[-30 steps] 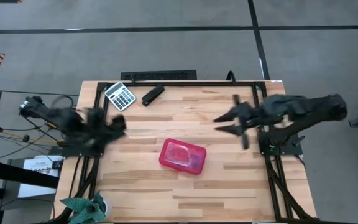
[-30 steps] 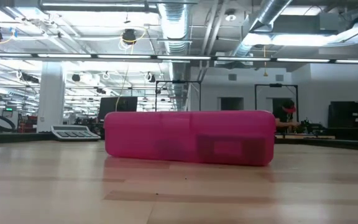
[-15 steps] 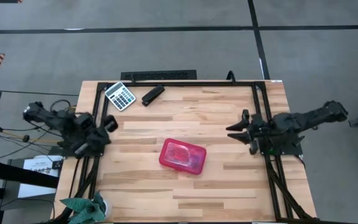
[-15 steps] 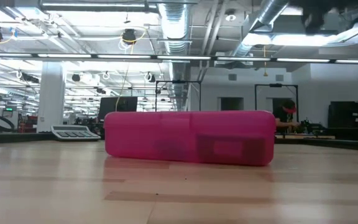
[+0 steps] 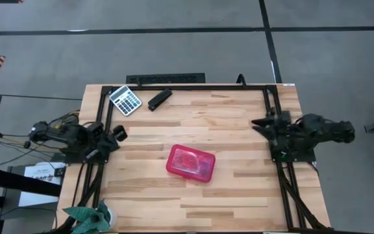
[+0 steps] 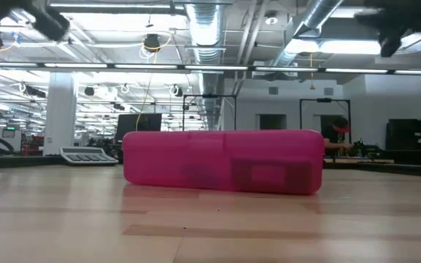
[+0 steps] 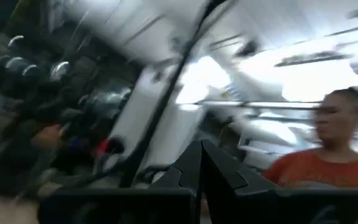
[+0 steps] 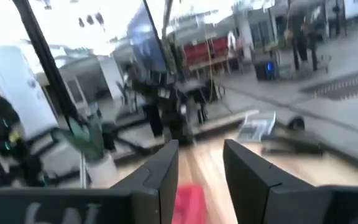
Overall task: Pack school essentials
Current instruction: Return to Home Position
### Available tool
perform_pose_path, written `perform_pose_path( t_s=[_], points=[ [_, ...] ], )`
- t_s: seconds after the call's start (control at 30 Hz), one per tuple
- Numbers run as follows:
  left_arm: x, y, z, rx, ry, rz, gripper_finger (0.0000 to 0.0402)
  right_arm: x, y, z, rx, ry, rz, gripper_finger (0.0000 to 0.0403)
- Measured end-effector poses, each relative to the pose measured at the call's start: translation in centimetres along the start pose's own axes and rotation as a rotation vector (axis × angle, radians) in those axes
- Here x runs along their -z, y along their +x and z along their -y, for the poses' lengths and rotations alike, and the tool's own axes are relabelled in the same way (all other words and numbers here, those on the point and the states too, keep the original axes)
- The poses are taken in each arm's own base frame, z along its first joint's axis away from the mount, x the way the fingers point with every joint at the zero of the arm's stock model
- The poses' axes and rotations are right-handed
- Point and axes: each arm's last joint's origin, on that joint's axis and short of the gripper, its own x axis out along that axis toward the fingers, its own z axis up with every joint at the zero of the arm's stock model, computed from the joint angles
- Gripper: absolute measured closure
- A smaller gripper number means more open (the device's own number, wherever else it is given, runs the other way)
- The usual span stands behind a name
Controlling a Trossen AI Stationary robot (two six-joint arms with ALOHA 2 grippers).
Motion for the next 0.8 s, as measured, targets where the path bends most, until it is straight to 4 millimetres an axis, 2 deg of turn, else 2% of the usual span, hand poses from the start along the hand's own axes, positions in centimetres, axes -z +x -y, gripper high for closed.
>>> perform_pose_path(
  t_s=[0.1, 0.2, 0.43, 0.8],
  points=[
    [0.4, 0.0, -0.5, -0.064, 0.029, -0.033, 0.0401, 2.4, 0.5, 0.5, 0.017, -0.011, -0.050, 0.0262],
    [0.2, -0.1, -0.5, -0.040, 0.117, -0.032, 0.0401, 3.1, 0.7, 0.6, -0.018, 0.019, 0.034, 0.0262],
    [0.9, -0.3, -1.2, -0.082, 0.144, -0.118, 0.0401, 8.3, 1.8, 2.0, 0.018, 0.074, -0.047, 0.0262],
    [2.0, -0.6, -2.1, -0.186, 0.227, -0.239, 0.0401, 8.4, 2.1, 2.6, 0.072, 0.046, -0.050, 0.0262]
  ],
)
